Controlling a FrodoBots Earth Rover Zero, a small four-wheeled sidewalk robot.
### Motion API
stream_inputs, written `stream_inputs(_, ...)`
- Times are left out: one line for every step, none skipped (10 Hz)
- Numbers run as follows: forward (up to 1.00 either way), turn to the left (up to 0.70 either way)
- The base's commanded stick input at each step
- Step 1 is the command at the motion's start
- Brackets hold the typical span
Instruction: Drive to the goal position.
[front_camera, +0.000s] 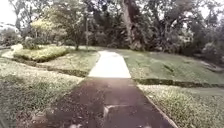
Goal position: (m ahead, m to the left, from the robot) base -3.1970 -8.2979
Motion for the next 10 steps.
stream_inputs(0.50, -0.26)
stream_inputs(0.50, -0.10)
stream_inputs(0.50, 0.00)
stream_inputs(0.50, -0.05)
stream_inputs(0.50, -0.23)
stream_inputs(0.50, -0.41)
stream_inputs(0.50, -0.05)
stream_inputs(0.50, 0.19)
stream_inputs(0.50, 0.13)
stream_inputs(0.50, 0.08)
